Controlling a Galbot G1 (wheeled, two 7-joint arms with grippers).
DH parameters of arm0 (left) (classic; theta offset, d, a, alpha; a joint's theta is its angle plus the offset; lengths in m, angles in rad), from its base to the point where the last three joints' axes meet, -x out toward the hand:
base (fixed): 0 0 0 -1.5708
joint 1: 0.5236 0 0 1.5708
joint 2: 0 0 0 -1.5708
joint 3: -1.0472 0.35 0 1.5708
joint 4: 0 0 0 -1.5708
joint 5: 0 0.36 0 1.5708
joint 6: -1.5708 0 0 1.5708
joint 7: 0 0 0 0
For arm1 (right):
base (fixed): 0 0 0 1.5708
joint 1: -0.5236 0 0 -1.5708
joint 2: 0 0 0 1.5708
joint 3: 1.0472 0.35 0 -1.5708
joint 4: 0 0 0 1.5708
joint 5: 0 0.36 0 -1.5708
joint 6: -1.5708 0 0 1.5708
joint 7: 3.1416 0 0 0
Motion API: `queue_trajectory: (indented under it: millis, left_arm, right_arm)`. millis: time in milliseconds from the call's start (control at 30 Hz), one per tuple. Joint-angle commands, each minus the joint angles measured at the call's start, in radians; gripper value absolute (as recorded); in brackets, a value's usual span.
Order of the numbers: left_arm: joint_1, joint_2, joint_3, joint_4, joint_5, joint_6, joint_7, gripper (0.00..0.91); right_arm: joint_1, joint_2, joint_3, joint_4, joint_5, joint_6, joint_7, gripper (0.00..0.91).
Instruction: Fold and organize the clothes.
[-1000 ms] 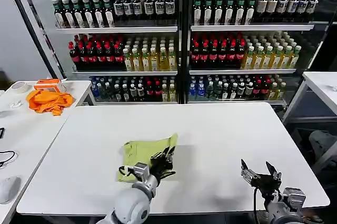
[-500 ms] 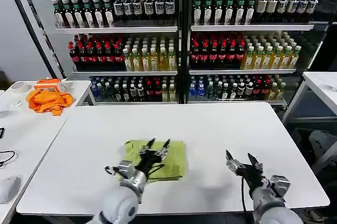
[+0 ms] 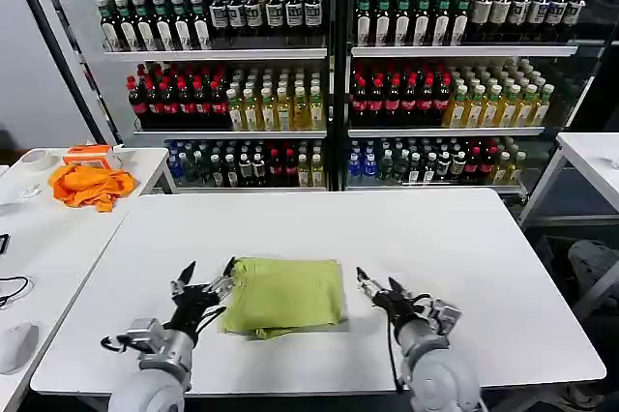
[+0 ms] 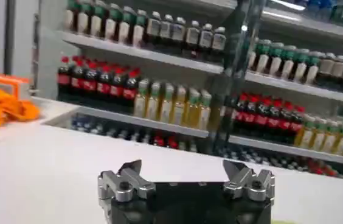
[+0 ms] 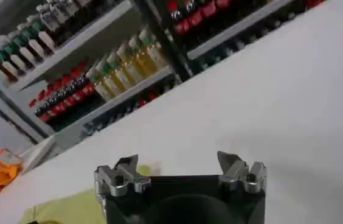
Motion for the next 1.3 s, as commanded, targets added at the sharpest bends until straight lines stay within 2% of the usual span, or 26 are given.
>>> queue_trajectory:
  millis: [33,133,400,433,467,500,567,600,967,1300]
  left_arm:
    - [0.104,0.021,-0.112,-0.054,0.005,-0.020,-0.003,0.907]
    - [0.104,0.018,-0.110,-0.055,0.005,-0.021,-0.003,0.907]
    - [0.112,0.011,-0.106,-0.064,0.008,-0.022,-0.003,0.907]
    - [0.114,0.011,-0.107,-0.065,0.008,-0.022,-0.003,0.907]
    - [0.115,0.011,-0.107,-0.067,0.008,-0.022,-0.003,0.907]
    - [0.116,0.012,-0.108,-0.067,0.008,-0.023,-0.003,0.907]
    - [0.117,0.012,-0.109,-0.070,0.008,-0.023,-0.003,0.907]
    - [0.118,0.012,-0.109,-0.071,0.007,-0.023,-0.003,0.907]
    - [0.124,0.010,-0.107,-0.081,0.005,-0.023,-0.004,0.907]
    - [0.117,0.006,-0.095,-0.080,0.004,-0.023,-0.003,0.907]
  right_arm:
    - [0.088,0.105,-0.122,-0.144,-0.069,0.018,0.008,0.907]
    - [0.105,0.129,-0.138,-0.171,-0.120,0.022,0.014,0.907]
    - [0.110,0.179,-0.178,-0.195,-0.166,0.014,0.038,0.907]
    - [0.110,0.182,-0.182,-0.196,-0.169,0.014,0.041,0.786]
    - [0.109,0.186,-0.187,-0.197,-0.177,0.017,0.046,0.504]
    - [0.109,0.188,-0.190,-0.198,-0.179,0.019,0.049,0.353]
    - [0.109,0.191,-0.193,-0.199,-0.181,0.020,0.054,0.081]
    - [0.110,0.193,-0.195,-0.200,-0.183,0.022,0.055,0.000]
    - [0.103,0.186,-0.186,-0.190,-0.183,0.038,0.059,0.000]
    - [0.099,0.102,-0.125,-0.155,-0.172,0.045,0.054,0.000]
